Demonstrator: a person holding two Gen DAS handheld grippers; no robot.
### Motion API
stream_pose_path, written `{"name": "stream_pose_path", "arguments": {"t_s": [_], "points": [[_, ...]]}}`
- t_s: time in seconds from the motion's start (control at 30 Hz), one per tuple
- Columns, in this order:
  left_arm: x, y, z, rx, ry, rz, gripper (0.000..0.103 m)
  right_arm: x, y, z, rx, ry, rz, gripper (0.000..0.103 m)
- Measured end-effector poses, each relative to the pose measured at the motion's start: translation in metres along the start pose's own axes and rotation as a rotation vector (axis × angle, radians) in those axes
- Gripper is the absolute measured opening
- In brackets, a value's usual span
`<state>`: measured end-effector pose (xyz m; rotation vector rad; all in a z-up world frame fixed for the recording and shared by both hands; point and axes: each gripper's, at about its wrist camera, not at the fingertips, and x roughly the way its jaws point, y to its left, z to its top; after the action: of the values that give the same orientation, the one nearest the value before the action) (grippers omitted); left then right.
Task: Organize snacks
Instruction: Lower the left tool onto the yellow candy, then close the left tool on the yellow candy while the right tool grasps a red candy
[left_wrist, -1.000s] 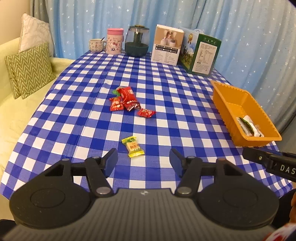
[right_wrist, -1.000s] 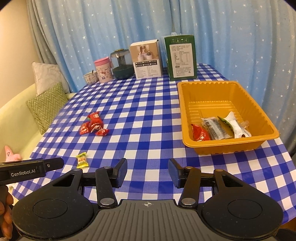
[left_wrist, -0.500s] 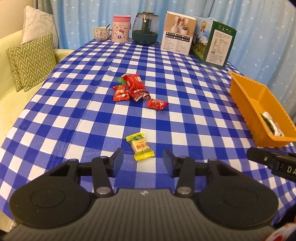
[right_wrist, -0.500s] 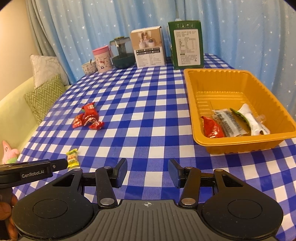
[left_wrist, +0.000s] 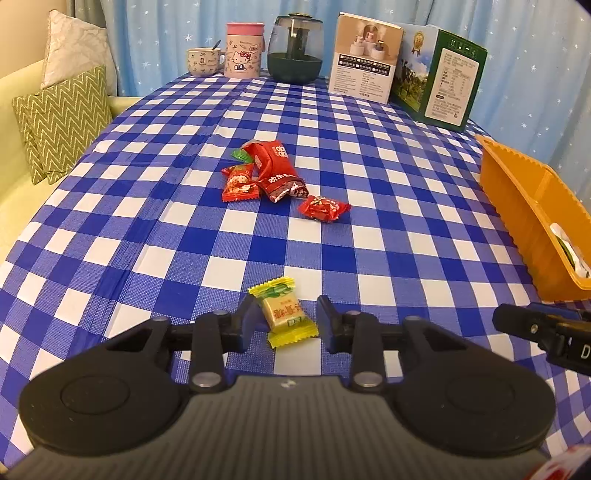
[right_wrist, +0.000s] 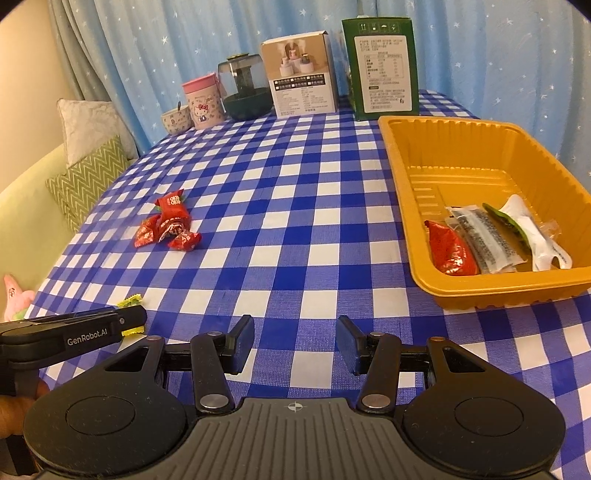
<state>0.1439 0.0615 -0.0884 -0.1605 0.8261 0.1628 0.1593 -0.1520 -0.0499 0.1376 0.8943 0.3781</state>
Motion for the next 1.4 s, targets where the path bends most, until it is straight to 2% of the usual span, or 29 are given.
{"name": "stream_pose_path", "arguments": {"t_s": [0.37,0.67,1.03,1.4], "points": [[0.005,0.004,0.0,-0.002,0.003,0.001,0.018,0.014,0.007,0.004,-0.01,0.008,0.005,0.049],[0.0,0.018,0.016,-0.002,-0.033,0.013,0.018,0.031,0.024,0.017,-0.059,-0.006,0.044,0.049],[0.012,0.047,0.045,-0.001,-0.078,0.032,0.018,0.077,0.064,0.046,-0.2,-0.039,0.129,0.049],[0.031,0.064,0.045,-0.052,-0.06,0.016,0.018,0.13,0.092,0.06,-0.392,-0.029,0.172,0.049]]}}
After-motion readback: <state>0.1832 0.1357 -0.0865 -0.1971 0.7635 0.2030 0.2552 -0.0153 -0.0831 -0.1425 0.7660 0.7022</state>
